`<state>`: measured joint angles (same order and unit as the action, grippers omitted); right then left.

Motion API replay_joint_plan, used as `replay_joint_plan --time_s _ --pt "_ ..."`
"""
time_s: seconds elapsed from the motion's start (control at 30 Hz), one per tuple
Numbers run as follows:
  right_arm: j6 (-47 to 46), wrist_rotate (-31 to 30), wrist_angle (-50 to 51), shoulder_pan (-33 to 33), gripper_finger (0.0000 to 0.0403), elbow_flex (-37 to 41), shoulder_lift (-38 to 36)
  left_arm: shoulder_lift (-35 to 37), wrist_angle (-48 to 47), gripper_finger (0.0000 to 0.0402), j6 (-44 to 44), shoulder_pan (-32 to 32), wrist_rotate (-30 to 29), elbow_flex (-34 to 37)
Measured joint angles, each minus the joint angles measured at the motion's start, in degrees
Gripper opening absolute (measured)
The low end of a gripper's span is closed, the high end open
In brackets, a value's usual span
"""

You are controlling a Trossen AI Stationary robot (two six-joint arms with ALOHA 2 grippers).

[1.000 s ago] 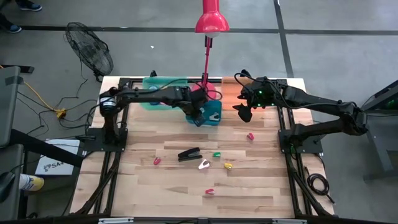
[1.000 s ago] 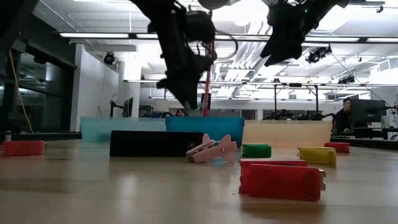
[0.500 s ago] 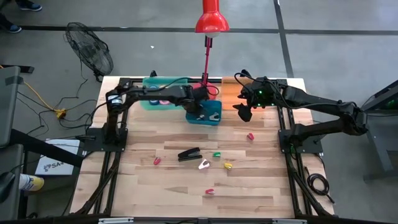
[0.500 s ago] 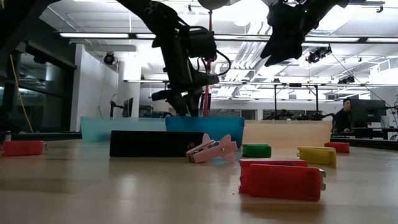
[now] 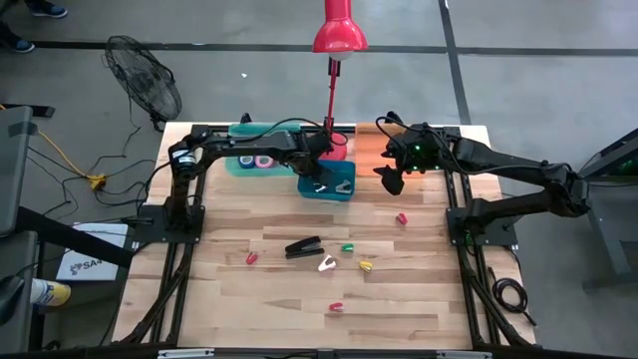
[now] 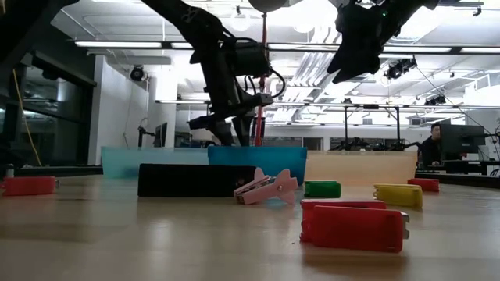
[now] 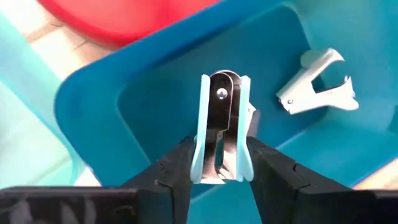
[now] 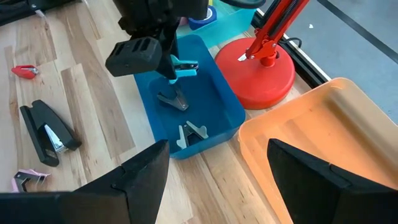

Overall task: Pick and place Stapler, Stapler remover, tape
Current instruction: Put the light blue staple remover into the blue bin, then put the pink staple remover into the blue bin

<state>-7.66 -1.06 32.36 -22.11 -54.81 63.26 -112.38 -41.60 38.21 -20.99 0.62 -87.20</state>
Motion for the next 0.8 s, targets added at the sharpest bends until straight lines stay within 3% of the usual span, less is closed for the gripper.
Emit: replay_joint_plan --time_s 0.5,0.8 --pt "-0.08 0.04 0.01 0.01 0.0264 0.02 -0.01 0.28 -0.84 0.0256 -5.73 0.0 1.47 0.0" --pt "-1.87 1.33 1.84 0.0 0.0264 0.02 0.0 6.67 -4.76 0.0266 -9.86 0.02 -4.82 0.0"
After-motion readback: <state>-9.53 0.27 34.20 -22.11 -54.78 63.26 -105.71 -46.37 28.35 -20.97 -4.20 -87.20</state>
